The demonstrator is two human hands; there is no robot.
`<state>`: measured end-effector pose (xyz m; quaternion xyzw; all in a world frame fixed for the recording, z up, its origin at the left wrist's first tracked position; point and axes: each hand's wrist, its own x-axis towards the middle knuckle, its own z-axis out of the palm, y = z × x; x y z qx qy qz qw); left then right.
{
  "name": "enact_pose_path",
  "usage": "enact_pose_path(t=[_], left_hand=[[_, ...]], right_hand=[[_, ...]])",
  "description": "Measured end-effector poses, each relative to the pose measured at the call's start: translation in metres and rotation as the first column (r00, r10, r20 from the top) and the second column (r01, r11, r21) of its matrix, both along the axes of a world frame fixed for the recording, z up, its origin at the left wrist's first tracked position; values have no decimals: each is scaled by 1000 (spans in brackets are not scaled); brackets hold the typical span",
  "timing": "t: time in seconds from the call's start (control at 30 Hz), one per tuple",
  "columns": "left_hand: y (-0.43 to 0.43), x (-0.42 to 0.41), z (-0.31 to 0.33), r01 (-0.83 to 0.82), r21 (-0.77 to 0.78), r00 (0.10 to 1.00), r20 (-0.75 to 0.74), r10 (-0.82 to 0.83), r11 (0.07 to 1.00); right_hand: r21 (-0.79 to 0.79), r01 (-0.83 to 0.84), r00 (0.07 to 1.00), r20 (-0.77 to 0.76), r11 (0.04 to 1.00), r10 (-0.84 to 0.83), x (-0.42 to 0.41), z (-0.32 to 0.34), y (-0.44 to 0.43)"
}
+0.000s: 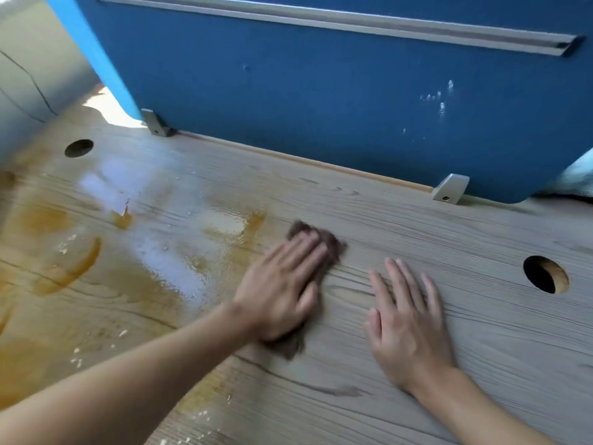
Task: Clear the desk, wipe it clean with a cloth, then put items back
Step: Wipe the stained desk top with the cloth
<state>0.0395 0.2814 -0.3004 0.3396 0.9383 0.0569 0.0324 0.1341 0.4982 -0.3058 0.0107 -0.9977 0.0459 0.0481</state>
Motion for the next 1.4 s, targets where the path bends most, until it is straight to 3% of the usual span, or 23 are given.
enact_pose_path(t=[0.07, 0.13, 0.2, 0.3, 0.4, 0.53, 0.6, 0.77, 0.83, 0.9, 1.0, 1.07, 1.27, 1.33, 1.4], left_hand=[[1, -25, 2, -243, -36, 970, 0, 243, 969], [4, -22, -1, -296, -30, 955, -3, 296, 955], [5, 5, 0, -220, -1, 975, -24, 220, 975], [-4, 55, -2, 21, 27, 1000, -9, -20, 999], [-14, 36, 0, 124, 14, 992, 25, -124, 992], [-3, -27, 4, -257, -48, 966, 6, 258, 965], [6, -23, 2, -328, -36, 944, 14, 329, 944], [-2, 70, 0, 31, 32, 999, -8, -31, 999], [-14, 63, -2, 134, 28, 990, 29, -135, 991], [-16, 29, -3, 91, 13, 996, 17, -91, 996], [-12, -21, 2, -211, -48, 977, -3, 211, 976], [-5, -16, 0, -290, -45, 957, 5, 291, 956], [-18, 79, 6, 54, 3, 994, 94, -54, 999], [-17, 65, 19, 91, 23, 993, 79, -92, 996], [-8, 39, 34, 24, 58, 998, 53, -27, 998]], right_hand=[[-4, -60, 998, -35, 998, 60, 8, 3, -10], [-38, -143, 989, -31, 989, 142, 17, 0, -23], [-48, -169, 986, 7, 984, 169, 23, -2, -31], [-33, -153, 987, 43, 988, 155, 22, -3, -32], [-43, -148, 987, 52, 988, 150, 20, 0, -32], [-17, -147, 986, 80, 989, 148, 22, 1, -32], [-20, -146, 986, 77, 989, 147, 22, 2, -32], [-41, -153, 987, 44, 987, 155, 21, -1, -32], [-37, -153, 988, 31, 988, 154, 20, -1, -32], [-37, -157, 987, 30, 987, 158, 20, -2, -32], [-22, -154, 986, 58, 988, 155, 21, 0, -32], [-22, -146, 987, 63, 989, 147, 21, 0, -31], [-29, -148, 987, 55, 989, 149, 20, -2, -31], [-23, -145, 987, 64, 989, 146, 20, 0, -31], [-15, -155, 985, 75, 988, 156, 21, 0, -32]])
